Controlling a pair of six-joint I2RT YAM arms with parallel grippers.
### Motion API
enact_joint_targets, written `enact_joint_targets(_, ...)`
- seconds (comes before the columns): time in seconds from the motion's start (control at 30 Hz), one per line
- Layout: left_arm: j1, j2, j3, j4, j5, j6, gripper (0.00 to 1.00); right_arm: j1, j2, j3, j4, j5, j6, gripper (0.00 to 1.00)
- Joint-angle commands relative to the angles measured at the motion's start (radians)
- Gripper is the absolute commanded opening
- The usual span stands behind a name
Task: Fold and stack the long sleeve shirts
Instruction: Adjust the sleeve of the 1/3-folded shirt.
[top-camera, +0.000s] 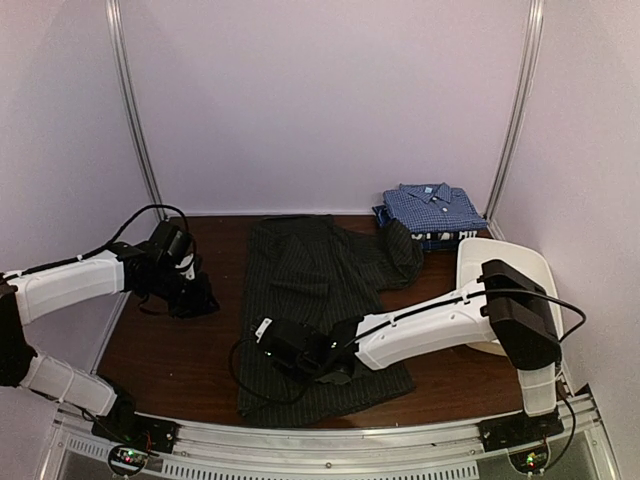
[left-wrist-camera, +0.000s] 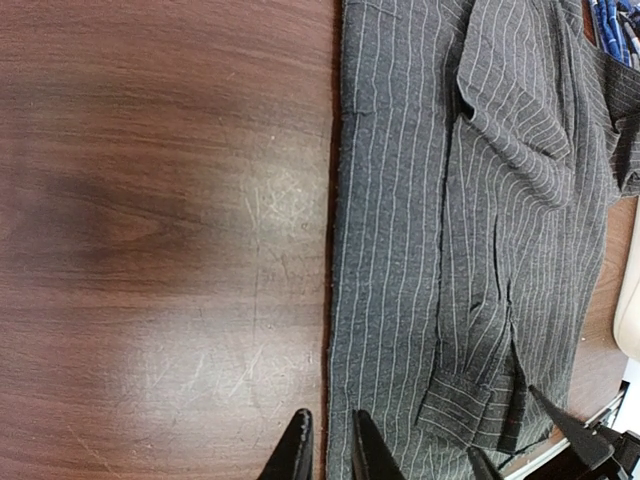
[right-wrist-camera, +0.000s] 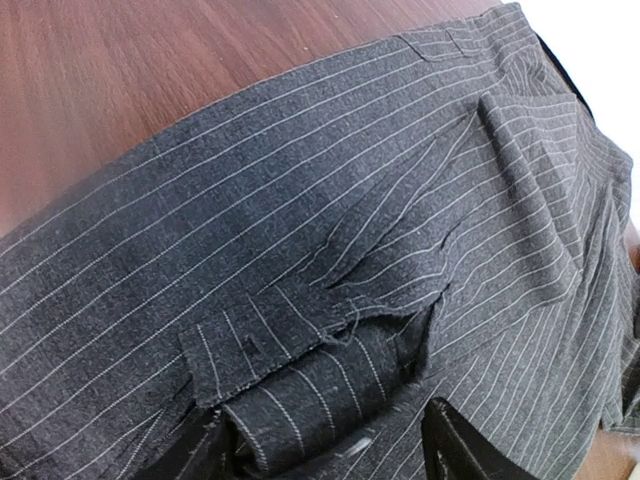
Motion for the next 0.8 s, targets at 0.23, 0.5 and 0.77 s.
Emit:
enact_joint_targets(0.23, 0.018, 0.022, 0.011, 0.052, 0.004, 0.034, 0.15, -0.027, -0.032, 0.037, -0.01, -0.141, 0.001, 0.0)
enact_joint_targets(0.5, 0.025, 0.014, -0.008, 0.067, 0.012, 0.038, 0.15, -0.085, -0.107, 0.031, -0.005, -0.376, 0.037, 0.0)
enact_joint_targets(0.77, 0.027, 0.016, -0.012, 0.076, 0.022, 0.038, 0.15, -0.085, -0.092, 0.065, -0.007, -0.512, 0.053, 0.0)
